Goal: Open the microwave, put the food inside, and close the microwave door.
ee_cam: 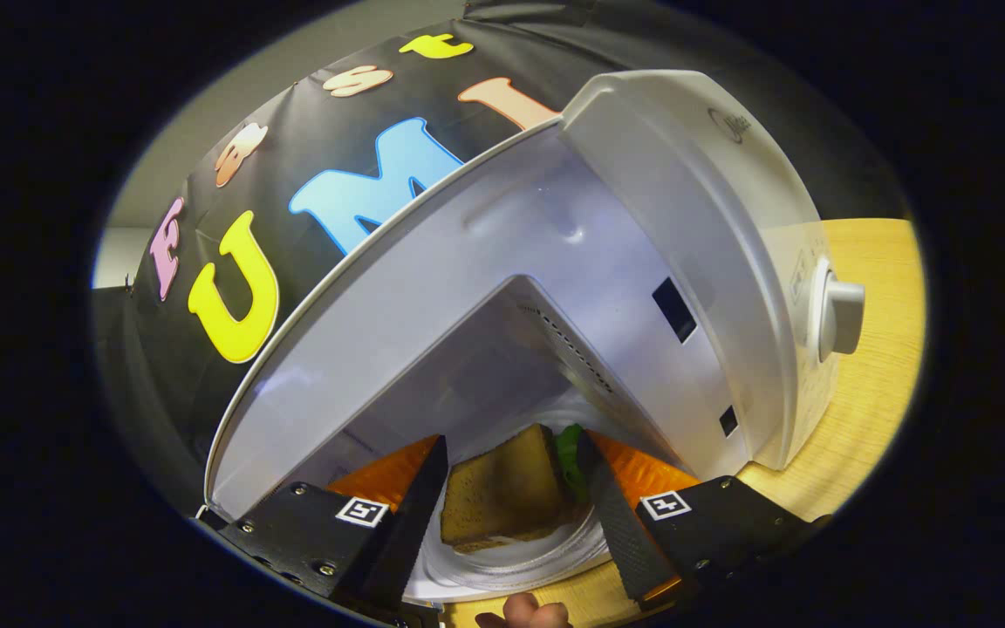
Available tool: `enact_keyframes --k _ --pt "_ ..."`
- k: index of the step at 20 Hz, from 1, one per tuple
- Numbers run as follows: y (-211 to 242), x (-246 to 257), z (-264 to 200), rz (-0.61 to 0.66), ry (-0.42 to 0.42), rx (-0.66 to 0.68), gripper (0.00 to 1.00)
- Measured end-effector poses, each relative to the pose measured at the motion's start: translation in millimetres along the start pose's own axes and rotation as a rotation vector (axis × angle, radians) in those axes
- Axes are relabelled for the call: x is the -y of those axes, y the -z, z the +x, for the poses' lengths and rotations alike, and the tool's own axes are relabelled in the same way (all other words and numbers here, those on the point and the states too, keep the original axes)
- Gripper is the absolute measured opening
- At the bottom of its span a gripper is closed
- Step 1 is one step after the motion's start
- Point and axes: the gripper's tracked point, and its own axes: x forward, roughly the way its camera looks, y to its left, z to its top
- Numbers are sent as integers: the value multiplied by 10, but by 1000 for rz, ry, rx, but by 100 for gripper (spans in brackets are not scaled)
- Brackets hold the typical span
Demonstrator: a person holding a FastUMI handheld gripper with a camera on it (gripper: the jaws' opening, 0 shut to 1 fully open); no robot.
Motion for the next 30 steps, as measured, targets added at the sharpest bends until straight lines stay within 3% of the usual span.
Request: enact_keyframes --k 5,10,16,24,30 --pt "53 34 -350 -121 -18 -33 90" --pt "-2 -84 -891 -310 -112 -30 90" --pt "-300 -115 -1672 -548 -168 103 90" --pt "-328 -167 -2385 -625 -216 128 90" --pt "-249 -159 -2710 -614 -225 89 90"
